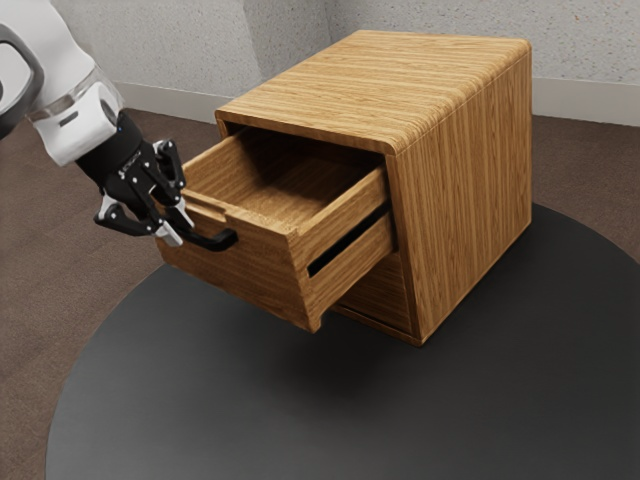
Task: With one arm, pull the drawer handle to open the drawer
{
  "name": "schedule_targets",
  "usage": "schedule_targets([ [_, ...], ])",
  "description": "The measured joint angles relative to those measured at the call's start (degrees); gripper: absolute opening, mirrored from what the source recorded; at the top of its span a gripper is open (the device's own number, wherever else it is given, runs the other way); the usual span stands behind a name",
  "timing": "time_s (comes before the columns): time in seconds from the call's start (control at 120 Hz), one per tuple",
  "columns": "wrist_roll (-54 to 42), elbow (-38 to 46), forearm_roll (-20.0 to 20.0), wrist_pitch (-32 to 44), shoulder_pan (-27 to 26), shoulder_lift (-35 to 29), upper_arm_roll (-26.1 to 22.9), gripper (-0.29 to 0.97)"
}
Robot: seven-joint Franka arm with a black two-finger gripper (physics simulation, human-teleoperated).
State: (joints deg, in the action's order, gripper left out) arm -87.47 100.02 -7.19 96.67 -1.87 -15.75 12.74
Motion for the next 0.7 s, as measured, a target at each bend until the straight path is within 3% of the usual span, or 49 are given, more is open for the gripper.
schedule_targets([
  [0.542, 2.9, 6.5, 0.1, -0.5, -0.5, -7.9, 0.1, 0.08],
  [0.608, 3.2, 6.9, 0.2, -0.6, -0.8, -9.5, 0.2, 0.14],
  [0.7, 3.6, 6.9, 0.4, -1.1, -1.1, -12.9, 0.2, 0.32],
])
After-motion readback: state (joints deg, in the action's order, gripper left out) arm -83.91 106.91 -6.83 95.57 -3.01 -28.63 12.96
